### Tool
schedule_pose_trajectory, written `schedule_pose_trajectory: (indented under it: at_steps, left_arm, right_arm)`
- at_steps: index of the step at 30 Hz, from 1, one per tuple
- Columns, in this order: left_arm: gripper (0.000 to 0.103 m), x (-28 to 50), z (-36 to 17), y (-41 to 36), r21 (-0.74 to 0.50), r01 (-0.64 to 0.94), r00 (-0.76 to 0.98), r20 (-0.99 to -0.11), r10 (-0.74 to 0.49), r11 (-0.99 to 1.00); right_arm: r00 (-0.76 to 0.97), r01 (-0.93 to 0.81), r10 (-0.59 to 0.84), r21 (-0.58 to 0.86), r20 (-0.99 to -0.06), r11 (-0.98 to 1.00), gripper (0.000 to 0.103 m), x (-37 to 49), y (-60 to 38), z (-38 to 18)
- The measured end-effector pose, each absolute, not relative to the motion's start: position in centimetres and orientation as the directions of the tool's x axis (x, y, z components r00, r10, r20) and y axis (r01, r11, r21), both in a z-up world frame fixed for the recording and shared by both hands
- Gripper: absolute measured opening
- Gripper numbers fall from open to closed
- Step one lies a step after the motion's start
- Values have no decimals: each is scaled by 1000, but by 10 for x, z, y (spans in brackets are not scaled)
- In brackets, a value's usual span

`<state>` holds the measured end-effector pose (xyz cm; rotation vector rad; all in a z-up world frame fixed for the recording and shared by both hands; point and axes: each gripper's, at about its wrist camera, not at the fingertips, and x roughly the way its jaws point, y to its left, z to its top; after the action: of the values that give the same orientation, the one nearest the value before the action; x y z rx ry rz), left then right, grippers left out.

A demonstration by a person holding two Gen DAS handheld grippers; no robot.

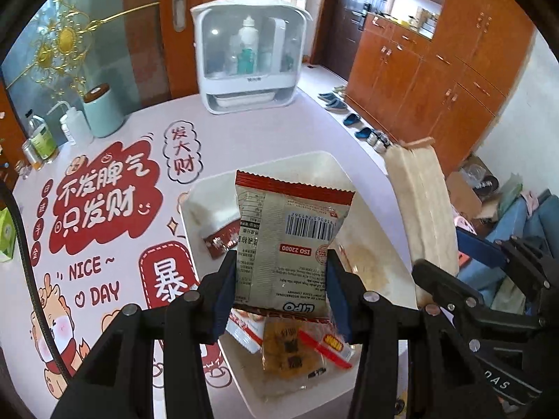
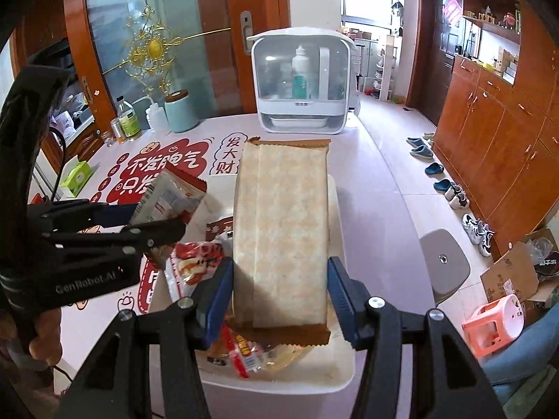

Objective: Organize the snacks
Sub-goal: 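Carry the white packet and beige cracker over the white tray, then open both tools to drop the packet and cracker into the tray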

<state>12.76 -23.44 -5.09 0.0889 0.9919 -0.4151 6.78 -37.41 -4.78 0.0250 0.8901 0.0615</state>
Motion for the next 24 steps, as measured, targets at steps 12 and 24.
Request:
schedule_pose_trajectory:
  at_steps: [12, 24]
  left_arm:
    - [46, 142, -54, -235, -81, 316, 505, -829, -240, 945]
    - [47, 150, -58, -238, -69, 292, 510, -833, -217, 954]
  right_arm:
    - [629, -63, 81, 53, -773, 997, 54, 81, -382, -55]
    - [621, -73, 83, 48, -780, 996, 54, 92, -381, -58]
